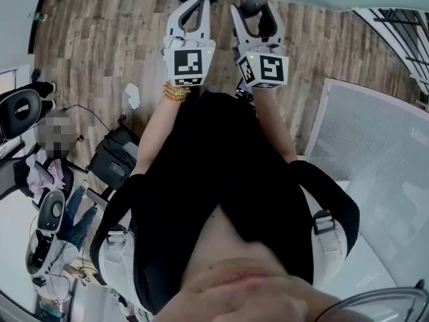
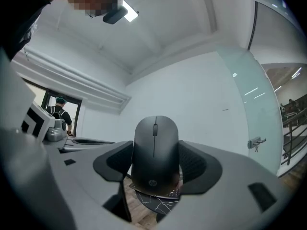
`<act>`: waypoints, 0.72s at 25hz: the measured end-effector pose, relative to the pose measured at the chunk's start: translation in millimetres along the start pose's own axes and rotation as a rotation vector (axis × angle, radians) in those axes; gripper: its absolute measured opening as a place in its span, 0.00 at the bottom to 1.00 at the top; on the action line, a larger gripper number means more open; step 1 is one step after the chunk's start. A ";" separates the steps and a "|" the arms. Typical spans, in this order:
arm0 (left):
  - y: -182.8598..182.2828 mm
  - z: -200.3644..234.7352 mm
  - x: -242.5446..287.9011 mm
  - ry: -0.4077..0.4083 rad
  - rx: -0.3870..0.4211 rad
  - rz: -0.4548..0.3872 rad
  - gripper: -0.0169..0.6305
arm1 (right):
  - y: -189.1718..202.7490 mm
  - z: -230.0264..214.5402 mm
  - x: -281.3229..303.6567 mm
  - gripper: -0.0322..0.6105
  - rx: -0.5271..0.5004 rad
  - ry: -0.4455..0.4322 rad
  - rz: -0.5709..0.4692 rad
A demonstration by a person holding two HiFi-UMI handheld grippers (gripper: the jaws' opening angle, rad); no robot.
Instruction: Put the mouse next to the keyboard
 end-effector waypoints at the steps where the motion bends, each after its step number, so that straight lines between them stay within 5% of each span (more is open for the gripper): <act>1: -0.5 2.7 1.2 0.003 -0.004 -0.003 0.05 | -2.1 1.6 2.9 0.50 -0.001 0.003 0.000; 18: 6.0 28.1 35.6 0.038 -0.002 -0.010 0.05 | -0.5 -10.7 47.9 0.50 -0.004 0.054 -0.013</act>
Point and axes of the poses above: the fingertips, and each gripper's own axes: x forward along the fingers, z to its left, y out of its underside, the point moved 7 cm from there along -x, backward along the fingers, and after that the axes turned 12 degrees about x, right-handed, at the moved point
